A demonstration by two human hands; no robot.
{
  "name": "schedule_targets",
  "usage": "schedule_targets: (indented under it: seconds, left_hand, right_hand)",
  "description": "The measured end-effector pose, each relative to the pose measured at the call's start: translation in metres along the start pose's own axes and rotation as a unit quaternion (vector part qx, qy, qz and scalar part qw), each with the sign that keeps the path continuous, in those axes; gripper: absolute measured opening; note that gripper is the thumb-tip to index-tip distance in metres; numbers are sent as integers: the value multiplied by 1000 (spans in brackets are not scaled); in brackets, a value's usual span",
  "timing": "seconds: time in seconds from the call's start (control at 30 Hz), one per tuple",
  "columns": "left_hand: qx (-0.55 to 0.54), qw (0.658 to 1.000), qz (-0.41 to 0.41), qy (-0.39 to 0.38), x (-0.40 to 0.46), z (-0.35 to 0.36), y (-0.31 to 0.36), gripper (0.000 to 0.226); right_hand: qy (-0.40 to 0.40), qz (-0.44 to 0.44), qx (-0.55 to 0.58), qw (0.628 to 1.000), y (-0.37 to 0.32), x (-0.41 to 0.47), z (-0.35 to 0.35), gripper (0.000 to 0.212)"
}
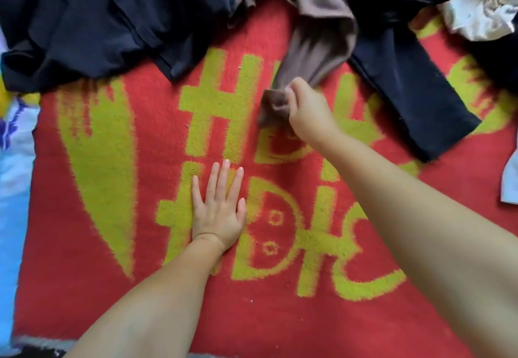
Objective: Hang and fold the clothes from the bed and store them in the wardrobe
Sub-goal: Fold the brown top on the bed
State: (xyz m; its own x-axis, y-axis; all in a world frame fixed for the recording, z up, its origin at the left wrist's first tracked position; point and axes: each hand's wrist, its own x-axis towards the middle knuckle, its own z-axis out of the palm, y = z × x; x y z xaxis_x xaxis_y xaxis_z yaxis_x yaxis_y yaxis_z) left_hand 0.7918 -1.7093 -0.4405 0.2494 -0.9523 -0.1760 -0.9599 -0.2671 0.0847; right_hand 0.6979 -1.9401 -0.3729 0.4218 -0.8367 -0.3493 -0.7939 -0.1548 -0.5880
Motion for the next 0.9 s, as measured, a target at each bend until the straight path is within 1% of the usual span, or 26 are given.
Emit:
schedule_targets:
  seconds: [0.03, 0.1, 0.13, 0.2, 0.3, 0.37, 0.4, 0.43, 0.47, 0.5, 0.53, 0.57, 0.6, 0.63, 0.67, 0.7, 0.73, 0.8, 0.83, 0.9]
  left_hand:
    - [-1, 1000, -2, -6, 1, 0, 1, 63]
    - [-10, 999, -9, -29, 4, -3, 3, 62]
    - [-17, 999, -16, -48, 7, -5, 3, 62]
    - [-36, 995, -29, -86, 9, -9, 4, 61]
    - [-103, 988, -50, -108, 11, -24, 7, 57]
    - [-187, 972, -79, -115, 15, -42, 17, 47]
    - [-267, 950, -106, -124, 17, -53, 26, 40]
    - [-369, 905, -146, -152, 16, -69, 39, 38]
    - [-482, 833, -193, -191, 13, -87, 53, 42]
    - [-582, 742, -241, -228, 10, -103, 66, 46]
    - [-660, 655, -273, -245, 4, -116, 79, 47]
    - [-703, 605, -287, -239, -3, -128, 88, 45]
    - [-713, 602, -284, -220, -10, -139, 93, 42]
    - [-703, 626, -275, -197, -17, -147, 95, 40]
    - [-687, 656, -261, -172, -28, -159, 96, 40]
    - [-672, 680, -246, -158, -40, -172, 96, 40]
    - [-660, 698, -231, -155, -52, -182, 95, 41]
    - [-636, 730, -198, -152, -78, -202, 92, 40]
    - [-624, 747, -178, -148, -90, -211, 91, 41]
    - [-598, 779, -122, -145, -112, -237, 92, 43]
  right_hand:
    - [-54, 8, 12, 998, 2, -14, 3, 25]
    - [-175, 12, 1, 984, 8, -52, 14, 24]
    - [-214, 25, 2, 976, 11, -73, 19, 26]
    - [-251, 74, 44, 964, 20, -113, 23, 31]
    - [-275, 140, 154, 939, 26, -161, 13, 36]
    - [-290, 173, 237, 911, 18, -183, 3, 36]
    - [-308, 180, 268, 895, 11, -192, -1, 32]
    - [-334, 179, 290, 879, 1, -202, -5, 28]
    - [-367, 171, 298, 865, -10, -212, -8, 25]
    - [-403, 160, 295, 852, -19, -221, -9, 23]
    - [-438, 145, 278, 842, -28, -230, -9, 23]
    - [-467, 127, 250, 839, -36, -239, -12, 26]
    - [-481, 108, 212, 844, -42, -247, -14, 33]
    - [-483, 94, 181, 851, -46, -254, -16, 38]
    - [-480, 79, 163, 859, -48, -264, -21, 40]
    - [-480, 75, 171, 857, -49, -275, -29, 37]
    - [-480, 84, 201, 849, -47, -286, -35, 32]
    - [-452, 139, 319, 821, -38, -305, -49, 27]
    - [-407, 185, 396, 802, -31, -309, -57, 25]
    - [-273, 266, 536, 753, -25, -315, -79, 21]
